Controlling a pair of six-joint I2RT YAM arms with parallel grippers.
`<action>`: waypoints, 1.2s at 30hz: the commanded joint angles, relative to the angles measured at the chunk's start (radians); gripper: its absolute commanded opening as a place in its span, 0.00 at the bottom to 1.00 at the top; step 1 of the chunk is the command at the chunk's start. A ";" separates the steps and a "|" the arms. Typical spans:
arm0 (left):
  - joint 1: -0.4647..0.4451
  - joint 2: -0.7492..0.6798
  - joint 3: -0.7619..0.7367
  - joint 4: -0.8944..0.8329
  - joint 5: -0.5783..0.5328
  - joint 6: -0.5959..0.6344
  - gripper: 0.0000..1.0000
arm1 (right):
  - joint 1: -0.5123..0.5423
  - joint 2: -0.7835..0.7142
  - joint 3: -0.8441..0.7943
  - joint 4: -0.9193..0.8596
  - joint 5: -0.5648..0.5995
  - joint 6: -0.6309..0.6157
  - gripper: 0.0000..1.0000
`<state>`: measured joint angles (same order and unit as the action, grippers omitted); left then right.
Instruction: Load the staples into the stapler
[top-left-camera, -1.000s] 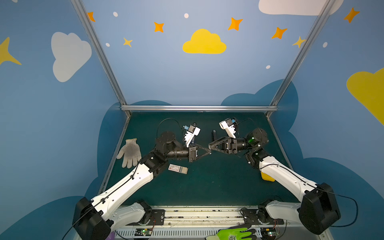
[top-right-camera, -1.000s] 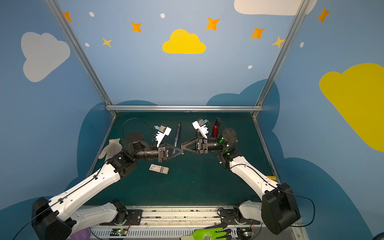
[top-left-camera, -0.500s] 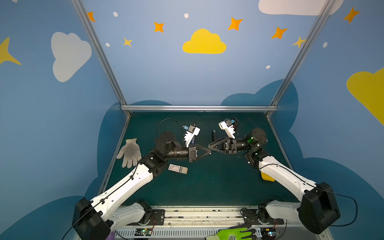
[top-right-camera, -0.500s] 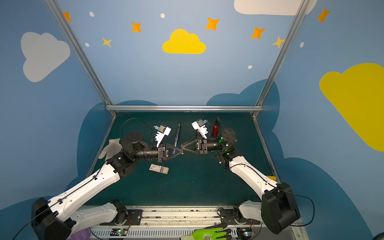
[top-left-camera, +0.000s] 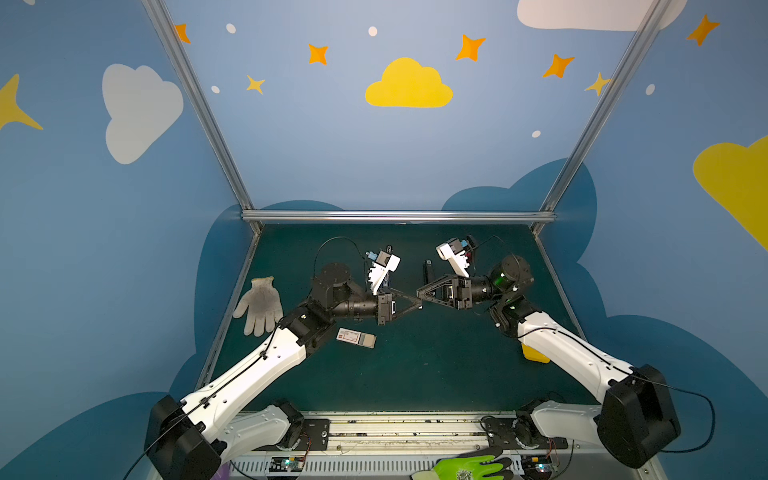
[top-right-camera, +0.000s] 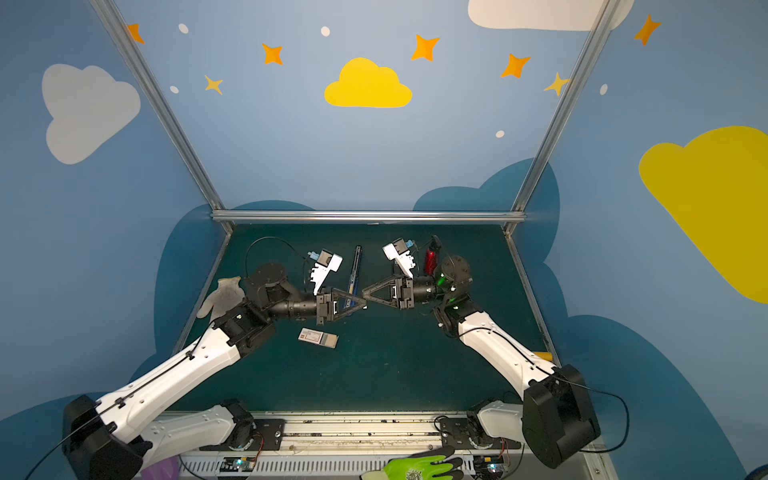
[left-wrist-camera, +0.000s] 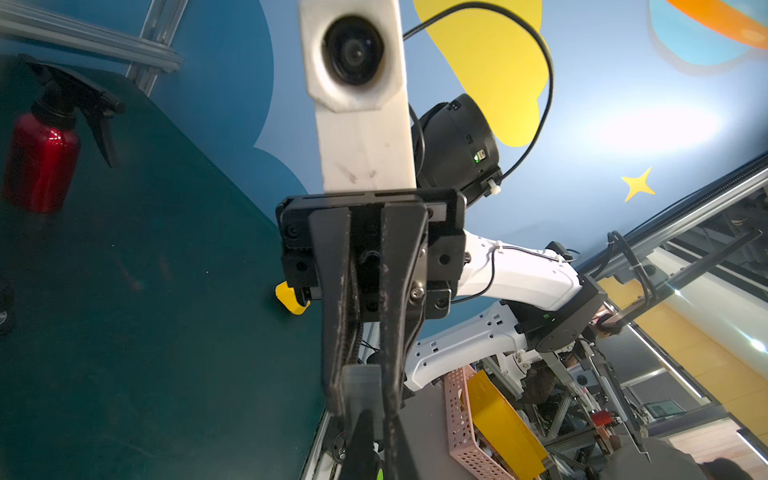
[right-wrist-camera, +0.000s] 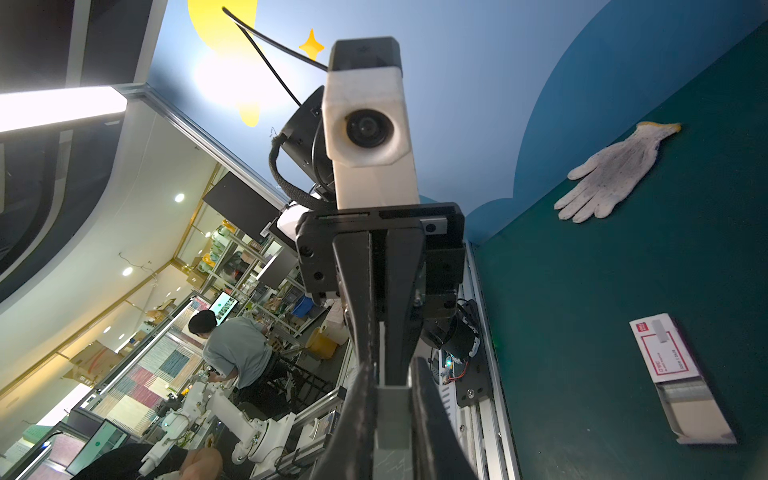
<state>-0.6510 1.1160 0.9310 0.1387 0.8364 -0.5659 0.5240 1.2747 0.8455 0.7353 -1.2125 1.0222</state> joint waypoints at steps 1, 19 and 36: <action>-0.001 -0.015 0.019 -0.021 -0.016 0.021 0.18 | -0.011 -0.024 0.031 -0.010 0.002 -0.022 0.14; 0.051 -0.062 0.055 -0.376 -0.429 0.099 0.57 | -0.117 -0.126 0.055 -0.456 0.022 -0.278 0.14; 0.075 0.822 0.560 -0.869 -1.053 0.151 0.64 | -0.154 -0.260 0.000 -0.696 -0.001 -0.428 0.15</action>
<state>-0.5804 1.8660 1.4216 -0.6033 -0.1024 -0.4404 0.3759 1.0351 0.8577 0.0639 -1.1923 0.6193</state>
